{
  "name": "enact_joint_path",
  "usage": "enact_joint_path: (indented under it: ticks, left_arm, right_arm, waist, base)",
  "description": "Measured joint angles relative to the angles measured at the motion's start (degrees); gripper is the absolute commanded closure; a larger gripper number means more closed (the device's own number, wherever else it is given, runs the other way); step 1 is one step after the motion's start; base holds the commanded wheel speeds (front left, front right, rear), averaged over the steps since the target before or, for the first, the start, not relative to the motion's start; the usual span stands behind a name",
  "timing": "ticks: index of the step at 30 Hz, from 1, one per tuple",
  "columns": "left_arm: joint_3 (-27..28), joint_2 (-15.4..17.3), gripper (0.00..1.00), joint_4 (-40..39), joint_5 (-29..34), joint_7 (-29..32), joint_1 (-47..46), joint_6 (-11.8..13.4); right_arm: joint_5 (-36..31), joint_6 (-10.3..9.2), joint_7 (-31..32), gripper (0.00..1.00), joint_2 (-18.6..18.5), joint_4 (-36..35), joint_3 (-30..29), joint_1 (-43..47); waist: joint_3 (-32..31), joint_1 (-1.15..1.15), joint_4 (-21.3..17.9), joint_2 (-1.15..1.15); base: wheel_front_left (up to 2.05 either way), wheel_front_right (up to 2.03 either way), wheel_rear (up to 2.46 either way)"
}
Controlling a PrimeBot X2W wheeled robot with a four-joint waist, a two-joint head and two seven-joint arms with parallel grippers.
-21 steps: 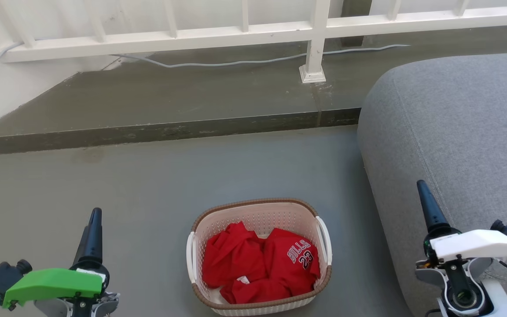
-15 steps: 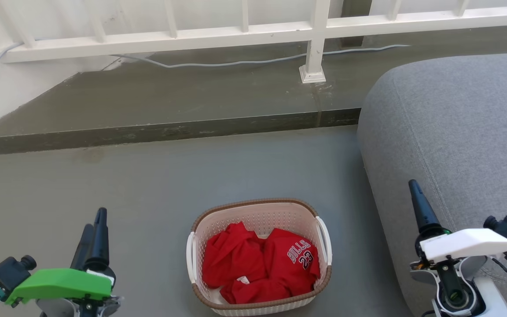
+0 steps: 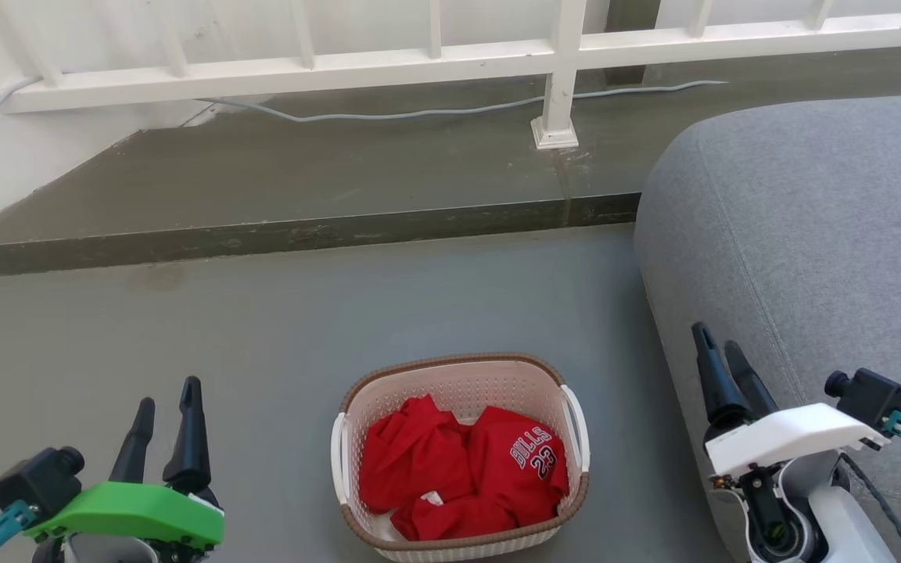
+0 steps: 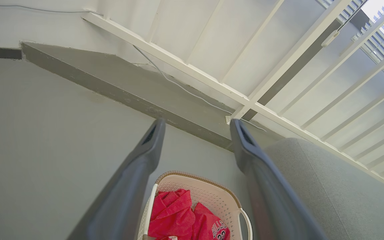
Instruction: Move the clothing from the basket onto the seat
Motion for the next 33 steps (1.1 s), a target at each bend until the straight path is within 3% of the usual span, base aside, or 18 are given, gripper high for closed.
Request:
enact_joint_path:
  ticks: [23, 33]
  left_arm:
    - [-3.52, -0.03, 0.00, -3.32, 21.03, -4.82, 2.57, 3.63]
    - [-4.07, -0.18, 0.00, -4.68, 27.18, -6.47, 3.46, 4.66]
  right_arm:
    - [-19.78, -2.53, -4.90, 0.00, -0.60, -1.56, 5.28, 0.01]
    - [-26.84, -3.50, -6.54, 0.00, -0.67, -2.32, 6.69, 0.01]
  waist:
    - [0.19, 0.00, -0.13, 0.00]
    - [0.28, 0.00, -0.17, 0.00]
  base:
    - [0.00, 0.00, 0.00]
    - [0.00, 0.00, 0.00]
